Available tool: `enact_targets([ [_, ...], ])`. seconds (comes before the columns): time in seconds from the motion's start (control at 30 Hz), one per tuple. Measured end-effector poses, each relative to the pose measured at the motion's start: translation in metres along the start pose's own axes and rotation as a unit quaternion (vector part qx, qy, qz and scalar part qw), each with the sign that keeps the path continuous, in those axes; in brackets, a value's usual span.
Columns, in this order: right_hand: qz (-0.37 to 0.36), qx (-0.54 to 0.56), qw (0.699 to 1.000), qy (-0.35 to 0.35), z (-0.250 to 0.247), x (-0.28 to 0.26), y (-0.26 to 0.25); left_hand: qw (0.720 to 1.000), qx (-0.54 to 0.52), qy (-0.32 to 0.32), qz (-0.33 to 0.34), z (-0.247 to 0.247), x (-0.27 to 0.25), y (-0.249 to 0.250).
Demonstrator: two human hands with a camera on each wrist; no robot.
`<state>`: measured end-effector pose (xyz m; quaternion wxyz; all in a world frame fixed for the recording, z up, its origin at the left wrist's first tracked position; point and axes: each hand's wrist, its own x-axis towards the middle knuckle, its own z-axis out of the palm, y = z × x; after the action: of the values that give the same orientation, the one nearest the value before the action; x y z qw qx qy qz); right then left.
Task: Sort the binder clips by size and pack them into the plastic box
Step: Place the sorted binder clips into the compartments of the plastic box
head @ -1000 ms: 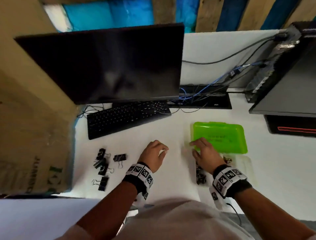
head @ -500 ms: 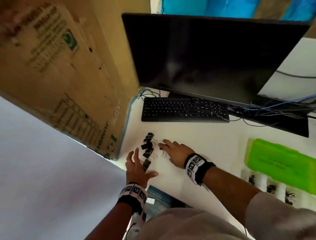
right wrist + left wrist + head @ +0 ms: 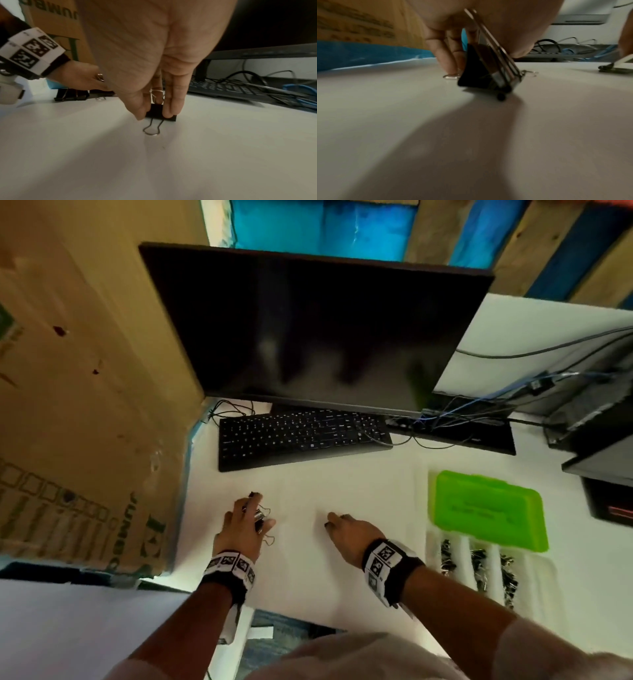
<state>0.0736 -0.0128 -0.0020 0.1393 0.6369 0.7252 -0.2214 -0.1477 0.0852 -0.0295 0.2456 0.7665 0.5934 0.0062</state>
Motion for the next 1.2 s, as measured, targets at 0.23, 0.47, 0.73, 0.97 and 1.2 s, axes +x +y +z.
enact_targets([
  [0.23,0.134,0.150,0.980,-0.003,0.008,-0.033,0.030,0.991,0.033,-0.070,0.108,0.029,-0.011,0.066],
  [0.47,0.242,0.275,0.927,0.081,0.003,-0.061,0.053,0.984,-0.086,-0.083,0.135,0.055,-0.002,0.118],
  [0.73,0.314,0.368,0.840,0.245,-0.016,-0.141,0.112,0.975,-0.012,-0.137,0.173,0.081,-0.009,0.159],
  [0.97,0.480,0.387,0.726,0.304,0.023,-0.238,0.195,0.976,-0.057,-0.130,0.164,0.078,-0.001,0.190],
  [1.2,0.506,0.407,0.729,0.217,0.066,-0.250,0.205,0.977,-0.084,-0.118,0.157,0.073,-0.001,0.228],
])
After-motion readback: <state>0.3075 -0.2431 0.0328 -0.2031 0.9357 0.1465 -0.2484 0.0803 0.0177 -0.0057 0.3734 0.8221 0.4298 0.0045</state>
